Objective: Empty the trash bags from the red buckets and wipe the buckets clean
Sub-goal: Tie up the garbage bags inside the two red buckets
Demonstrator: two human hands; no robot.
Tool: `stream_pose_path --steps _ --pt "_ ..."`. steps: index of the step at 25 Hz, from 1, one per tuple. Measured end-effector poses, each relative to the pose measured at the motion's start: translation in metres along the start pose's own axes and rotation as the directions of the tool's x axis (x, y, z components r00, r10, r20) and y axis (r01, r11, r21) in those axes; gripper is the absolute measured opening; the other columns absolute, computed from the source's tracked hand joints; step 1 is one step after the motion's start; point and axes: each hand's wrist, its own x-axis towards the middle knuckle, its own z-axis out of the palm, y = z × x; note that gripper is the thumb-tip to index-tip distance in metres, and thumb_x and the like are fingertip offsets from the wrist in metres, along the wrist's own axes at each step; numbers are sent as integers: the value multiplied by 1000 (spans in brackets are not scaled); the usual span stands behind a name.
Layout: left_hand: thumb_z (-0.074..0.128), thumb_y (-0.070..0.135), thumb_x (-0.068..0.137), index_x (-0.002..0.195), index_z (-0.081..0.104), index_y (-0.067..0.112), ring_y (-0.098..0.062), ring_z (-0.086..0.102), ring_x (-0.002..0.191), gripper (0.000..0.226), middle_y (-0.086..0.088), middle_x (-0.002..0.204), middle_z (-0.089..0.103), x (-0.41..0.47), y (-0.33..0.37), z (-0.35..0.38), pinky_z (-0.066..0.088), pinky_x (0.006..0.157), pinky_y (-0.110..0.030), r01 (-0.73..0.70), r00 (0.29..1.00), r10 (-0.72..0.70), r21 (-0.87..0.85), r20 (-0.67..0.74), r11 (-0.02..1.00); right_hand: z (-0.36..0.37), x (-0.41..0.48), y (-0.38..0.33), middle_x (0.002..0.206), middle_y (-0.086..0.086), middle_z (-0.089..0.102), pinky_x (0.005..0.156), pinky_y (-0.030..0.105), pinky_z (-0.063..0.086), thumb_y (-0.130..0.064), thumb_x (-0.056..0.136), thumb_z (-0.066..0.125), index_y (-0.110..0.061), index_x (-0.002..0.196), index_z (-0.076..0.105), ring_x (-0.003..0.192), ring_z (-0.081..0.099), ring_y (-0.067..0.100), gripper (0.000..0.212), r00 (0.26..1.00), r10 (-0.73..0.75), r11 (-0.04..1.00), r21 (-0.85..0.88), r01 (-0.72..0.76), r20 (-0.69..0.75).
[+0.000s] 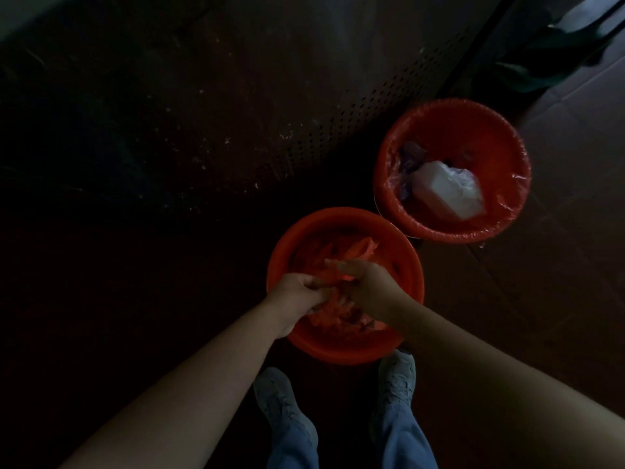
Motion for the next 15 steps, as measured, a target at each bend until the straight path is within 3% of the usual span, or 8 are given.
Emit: stream_pose_path --steps 4,6,8,10,12,15 --pt "67 21 94 115 69 -3 -17 69 88 32 -13 107 75 -3 -2 3 51 77 -25 39 998 -39 2 42 999 -3 10 1 120 5 71 77 12 53 -4 101 54 -28 146 51 102 70 12 51 997 -13 992 -125 22 73" --pt "62 25 98 117 69 1 -10 64 82 32 -12 112 74 -6 -5 3 49 74 -20 50 995 -48 -32 85 998 -2 10 3 110 1 73 71 11 54 -1 100 52 -27 146 51 93 71 10 52 996 -5 993 -113 16 93" --pt "59 16 99 121 67 5 -14 66 92 25 -16 115 72 -8 -7 2 48 75 -20 55 993 -45 -89 106 995 1 8 6 99 -5 71 63 12 53 4 99 50 -26 147 50 76 70 5 55 995 -1 996 -84 10 99" --pt "59 6 98 122 66 9 -18 68 97 26 -18 113 72 -9 -8 2 47 78 -23 55 994 -41 -146 102 988 1 6 9 104 0 73 62 11 52 2 99 52 -26 148 48 71 68 0 57 997 -1 996 -86 8 82" --pt "62 7 96 120 68 11 -18 68 94 25 -16 109 74 -11 -8 4 47 76 -23 24 996 -12 -136 84 990 1 7 11 116 3 72 69 12 55 0 99 54 -29 151 46 83 71 2 60 997 -8 994 -106 16 74" --pt "70 9 91 107 72 10 -15 67 76 17 -10 93 74 -10 -10 13 52 66 -22 -88 996 85 -90 -32 992 4 6 9 147 -1 54 91 20 54 -3 99 55 -27 152 45 120 63 11 59 996 -50 989 -133 58 70"
